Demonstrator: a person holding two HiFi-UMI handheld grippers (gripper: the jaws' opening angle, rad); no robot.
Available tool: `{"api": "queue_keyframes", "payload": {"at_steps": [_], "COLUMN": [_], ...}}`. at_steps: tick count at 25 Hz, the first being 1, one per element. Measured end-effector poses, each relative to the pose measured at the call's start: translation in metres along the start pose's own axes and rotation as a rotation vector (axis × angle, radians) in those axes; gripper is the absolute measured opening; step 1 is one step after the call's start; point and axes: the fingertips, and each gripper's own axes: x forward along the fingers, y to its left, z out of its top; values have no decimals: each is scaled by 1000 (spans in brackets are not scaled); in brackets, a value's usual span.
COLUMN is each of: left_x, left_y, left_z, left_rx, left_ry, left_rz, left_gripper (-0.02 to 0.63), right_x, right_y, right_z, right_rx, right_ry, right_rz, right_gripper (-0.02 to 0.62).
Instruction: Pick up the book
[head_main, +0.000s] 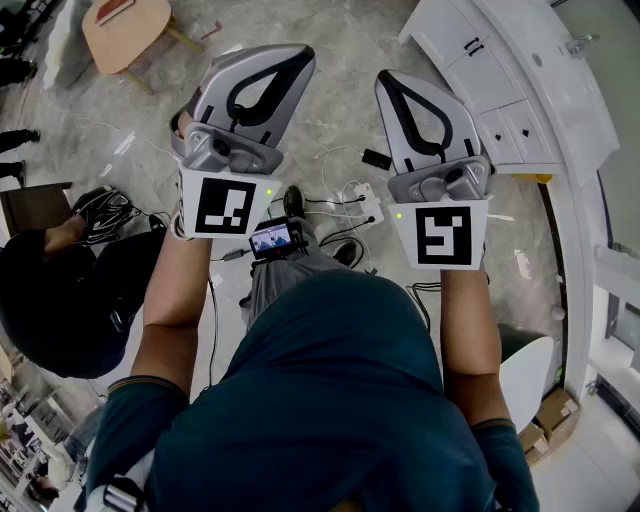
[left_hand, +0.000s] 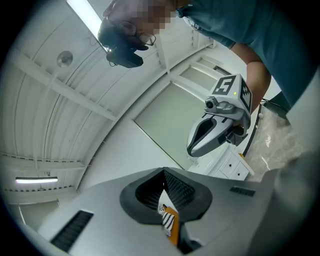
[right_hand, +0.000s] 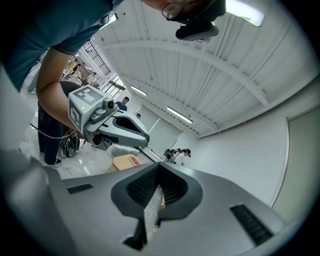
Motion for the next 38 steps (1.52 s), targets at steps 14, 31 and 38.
{"api": "queue_keyframes", "payload": {"at_steps": [14,31,38], "left_x": [27,53,60], "left_y": [14,61,100], "left_z": [-34,-97,-146], "left_rx": [-24,-77,-112], "left_ry": [3,-4,-15], "left_rz": [-23,-36,-35], "left_gripper": [3,3,3], "right_x": [35,108,164], "right_y": [-12,-29,-38], "right_z": [-18,-26,-29], "right_rx": [59,48,59], "right_ry": [-1,9,32], "right_rz": [9,4,-25], "right_gripper": [12,12,12]}}
